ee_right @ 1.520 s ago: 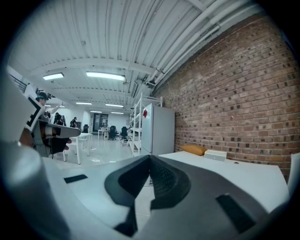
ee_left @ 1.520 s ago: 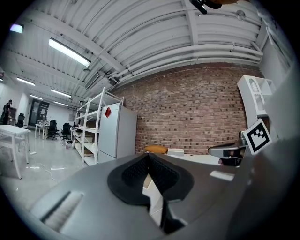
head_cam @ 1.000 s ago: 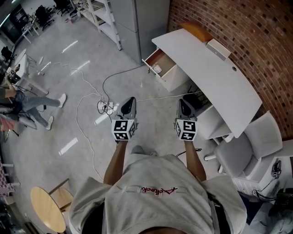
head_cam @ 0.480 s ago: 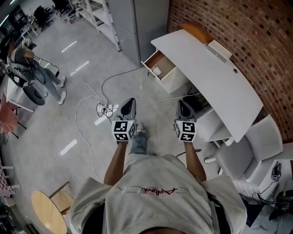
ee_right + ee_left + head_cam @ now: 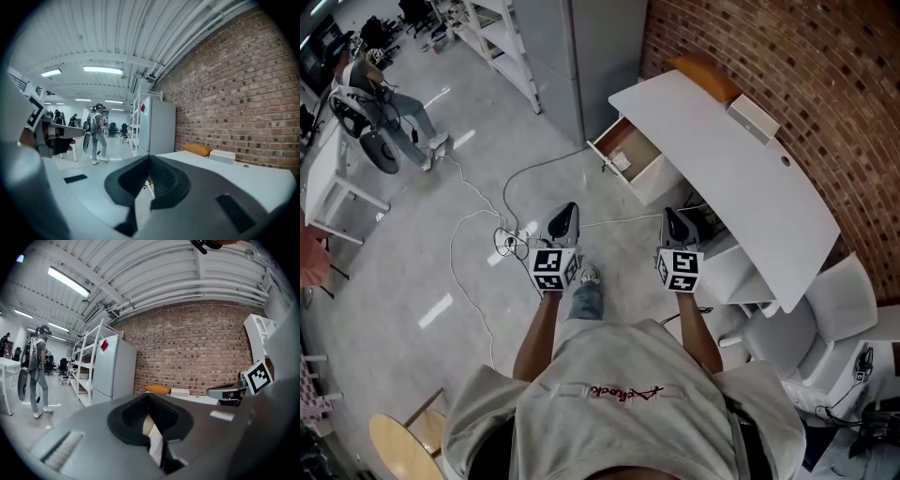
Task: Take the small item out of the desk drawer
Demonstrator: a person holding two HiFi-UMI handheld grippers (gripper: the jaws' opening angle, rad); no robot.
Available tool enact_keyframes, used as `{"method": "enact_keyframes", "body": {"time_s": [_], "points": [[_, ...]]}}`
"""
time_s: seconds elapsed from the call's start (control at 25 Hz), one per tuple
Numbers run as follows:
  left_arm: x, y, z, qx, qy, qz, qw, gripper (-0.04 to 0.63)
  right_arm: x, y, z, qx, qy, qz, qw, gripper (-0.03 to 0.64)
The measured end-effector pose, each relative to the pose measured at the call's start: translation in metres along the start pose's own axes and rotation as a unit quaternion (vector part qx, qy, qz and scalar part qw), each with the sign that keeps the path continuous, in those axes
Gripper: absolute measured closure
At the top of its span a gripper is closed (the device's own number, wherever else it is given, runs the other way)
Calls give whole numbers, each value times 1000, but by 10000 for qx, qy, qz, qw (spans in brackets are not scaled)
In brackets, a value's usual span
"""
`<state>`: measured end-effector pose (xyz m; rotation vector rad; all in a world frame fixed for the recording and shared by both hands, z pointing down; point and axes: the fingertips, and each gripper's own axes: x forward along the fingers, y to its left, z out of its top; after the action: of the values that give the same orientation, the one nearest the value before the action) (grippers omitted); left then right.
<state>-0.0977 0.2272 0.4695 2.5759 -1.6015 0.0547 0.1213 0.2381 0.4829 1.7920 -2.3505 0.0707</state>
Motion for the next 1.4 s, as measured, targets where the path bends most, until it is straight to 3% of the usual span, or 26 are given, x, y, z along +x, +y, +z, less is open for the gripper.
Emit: {"method": "enact_keyframes", "body": {"time_s": [0.72,1.08,1.4], "points": [[153,139,41,-34,-3,-148,9999,588,192,-1,54,-159,75,-130,9998,606],[224,169,45,26,2,-493,9988,588,256,-19,60,-91,51,-426,9990,606],[254,184,35,7,121,-629,9979,588,283,-22,49,-37,186,-531,9984,606]]}}
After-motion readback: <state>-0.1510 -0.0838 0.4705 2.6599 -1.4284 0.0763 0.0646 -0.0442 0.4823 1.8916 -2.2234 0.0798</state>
